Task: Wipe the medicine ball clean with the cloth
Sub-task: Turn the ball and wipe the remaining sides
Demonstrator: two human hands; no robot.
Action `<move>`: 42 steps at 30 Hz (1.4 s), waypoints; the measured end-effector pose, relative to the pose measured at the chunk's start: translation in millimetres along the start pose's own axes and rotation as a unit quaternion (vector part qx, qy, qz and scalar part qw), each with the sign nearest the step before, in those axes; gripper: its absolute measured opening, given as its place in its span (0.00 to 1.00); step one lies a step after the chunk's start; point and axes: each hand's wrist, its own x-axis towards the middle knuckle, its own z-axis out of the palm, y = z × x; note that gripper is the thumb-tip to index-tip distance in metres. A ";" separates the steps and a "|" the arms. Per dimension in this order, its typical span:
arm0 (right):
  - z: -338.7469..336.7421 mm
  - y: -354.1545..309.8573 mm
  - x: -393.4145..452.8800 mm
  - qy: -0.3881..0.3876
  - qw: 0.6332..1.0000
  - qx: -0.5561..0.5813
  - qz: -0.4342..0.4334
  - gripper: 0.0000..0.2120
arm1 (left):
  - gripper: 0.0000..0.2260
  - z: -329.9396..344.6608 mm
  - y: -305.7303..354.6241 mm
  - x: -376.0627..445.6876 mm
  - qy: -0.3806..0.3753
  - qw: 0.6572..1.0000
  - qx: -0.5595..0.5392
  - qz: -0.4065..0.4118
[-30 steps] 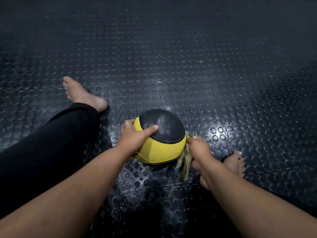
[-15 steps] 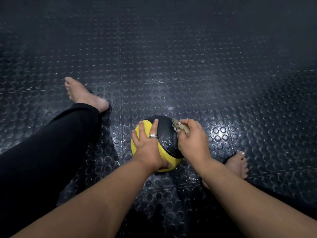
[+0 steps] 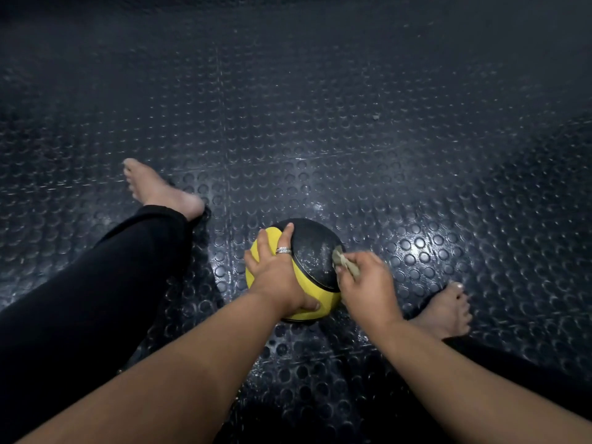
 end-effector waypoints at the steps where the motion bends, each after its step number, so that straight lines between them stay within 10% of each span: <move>1: 1.4 -2.6 8.3 0.001 1.000 -0.001 0.008 0.07 | 0.63 1.0 0.0 0.3 -0.001 1.000 0.010 0.002; 9: 12.0 -19.5 37.2 -0.018 0.997 -0.016 -0.073 0.07 | 0.64 -12.0 -12.2 5.4 -0.009 1.000 -0.021 0.005; 30: 8.8 16.0 34.4 -0.005 0.997 0.065 0.034 0.03 | 0.63 -3.5 -0.3 5.3 -0.014 1.000 0.027 0.003; 37: 4.4 -11.5 60.8 -0.069 0.985 -0.015 -0.155 0.07 | 0.63 -2.1 2.9 0.9 -0.014 1.000 0.021 0.011; 42: -9.7 29.7 28.4 -0.045 0.996 0.027 -0.069 0.12 | 0.62 -5.1 3.0 5.2 -0.014 1.000 0.006 0.015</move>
